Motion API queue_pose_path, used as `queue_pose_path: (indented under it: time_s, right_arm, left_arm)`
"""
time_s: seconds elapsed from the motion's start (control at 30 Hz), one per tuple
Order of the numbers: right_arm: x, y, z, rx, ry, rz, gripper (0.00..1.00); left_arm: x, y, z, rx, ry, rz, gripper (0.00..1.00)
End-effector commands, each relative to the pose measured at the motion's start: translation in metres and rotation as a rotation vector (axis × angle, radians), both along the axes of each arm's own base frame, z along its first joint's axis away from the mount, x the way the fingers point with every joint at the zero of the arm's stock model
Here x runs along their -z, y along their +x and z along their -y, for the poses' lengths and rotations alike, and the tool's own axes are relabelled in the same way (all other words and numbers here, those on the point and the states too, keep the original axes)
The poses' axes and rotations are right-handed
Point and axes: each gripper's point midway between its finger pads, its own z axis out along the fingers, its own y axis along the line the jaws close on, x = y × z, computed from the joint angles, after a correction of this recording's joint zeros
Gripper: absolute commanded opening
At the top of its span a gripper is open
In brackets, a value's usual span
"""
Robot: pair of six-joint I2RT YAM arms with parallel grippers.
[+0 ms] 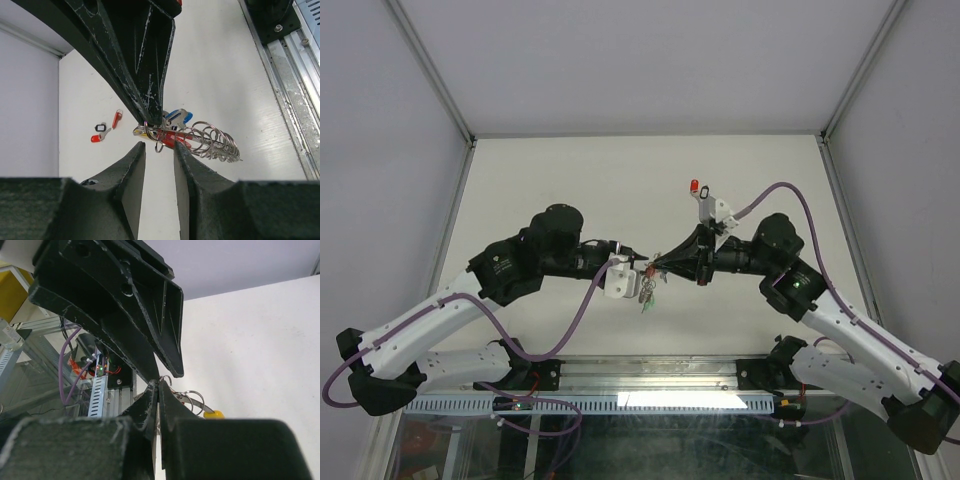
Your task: Put the keys on the keyring
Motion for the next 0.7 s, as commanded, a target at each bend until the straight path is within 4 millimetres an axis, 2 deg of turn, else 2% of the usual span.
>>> queue_pose_path:
  time_s: [0.0,0.33,0.47,0.67]
  right_arm:
    - [-0.04,-0.008,0.003,-0.024,0.131,0.127,0.0]
    - [-0.044,-0.012,0.007,-0.024,0.148,0.145,0.0]
    - [-0.047,-0.02,0.009,-0.05,0.165,0.117,0.0]
    - [-0.054,-0.022,0.01,-0.048,0.223,0.11,0.0]
  left_arm:
    - [-0.018,-0.006,0.008,0.034,-0.077,0.01,0.27]
    - [-0.016,-0.002,0.01,0.02,-0.067,0.002,0.12]
    - [-0.015,-0.002,0.01,0.017,-0.065,0.0,0.0]
    - [-0.016,-0.002,0.013,0.027,-0.067,-0.005,0.0]
